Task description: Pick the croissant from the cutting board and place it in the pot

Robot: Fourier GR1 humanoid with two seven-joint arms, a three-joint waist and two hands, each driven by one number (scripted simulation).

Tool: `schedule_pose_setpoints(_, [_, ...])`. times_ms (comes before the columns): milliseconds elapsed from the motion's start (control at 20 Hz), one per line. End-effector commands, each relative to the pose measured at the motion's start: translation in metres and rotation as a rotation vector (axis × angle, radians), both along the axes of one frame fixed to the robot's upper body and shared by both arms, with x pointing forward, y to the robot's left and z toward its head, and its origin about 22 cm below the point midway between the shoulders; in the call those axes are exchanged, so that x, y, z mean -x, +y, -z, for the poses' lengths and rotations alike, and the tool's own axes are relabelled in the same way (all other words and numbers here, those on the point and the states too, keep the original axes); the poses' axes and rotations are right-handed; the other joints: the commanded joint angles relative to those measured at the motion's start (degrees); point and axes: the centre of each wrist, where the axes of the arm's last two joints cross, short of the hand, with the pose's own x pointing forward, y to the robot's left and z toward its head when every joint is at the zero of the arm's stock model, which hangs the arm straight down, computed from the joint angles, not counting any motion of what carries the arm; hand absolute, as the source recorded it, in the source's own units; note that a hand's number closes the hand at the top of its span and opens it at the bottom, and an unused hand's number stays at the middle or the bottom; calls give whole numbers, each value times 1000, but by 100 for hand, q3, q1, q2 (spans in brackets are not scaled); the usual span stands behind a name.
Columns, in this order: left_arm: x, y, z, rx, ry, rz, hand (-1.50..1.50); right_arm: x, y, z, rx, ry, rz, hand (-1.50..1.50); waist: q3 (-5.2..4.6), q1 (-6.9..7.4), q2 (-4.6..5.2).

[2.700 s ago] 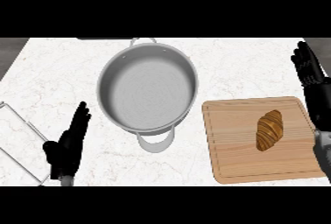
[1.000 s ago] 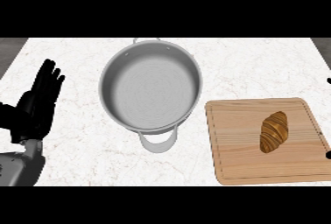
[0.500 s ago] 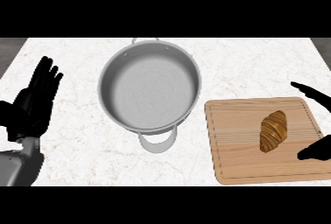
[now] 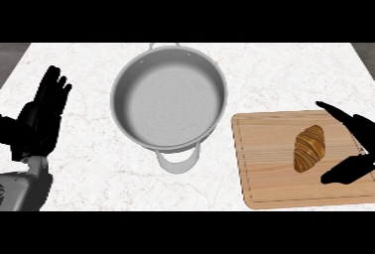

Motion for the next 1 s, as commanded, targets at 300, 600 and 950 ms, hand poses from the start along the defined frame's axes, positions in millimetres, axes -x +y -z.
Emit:
schedule_pose_setpoints(300, [12,-11,-1,-8,-3,13,0,-13,6,36,32,32,10,-150,3,23,-1])
schedule_pose_setpoints(600, [-11,-13,-7,-14,-1,6,0,-5,17,50,59,23,32,-150,2,-10,1])
schedule_pose_setpoints(950, [8,7,4,13,10,12,0,-20,-25,78,43,41,15,-150,3,25,6])
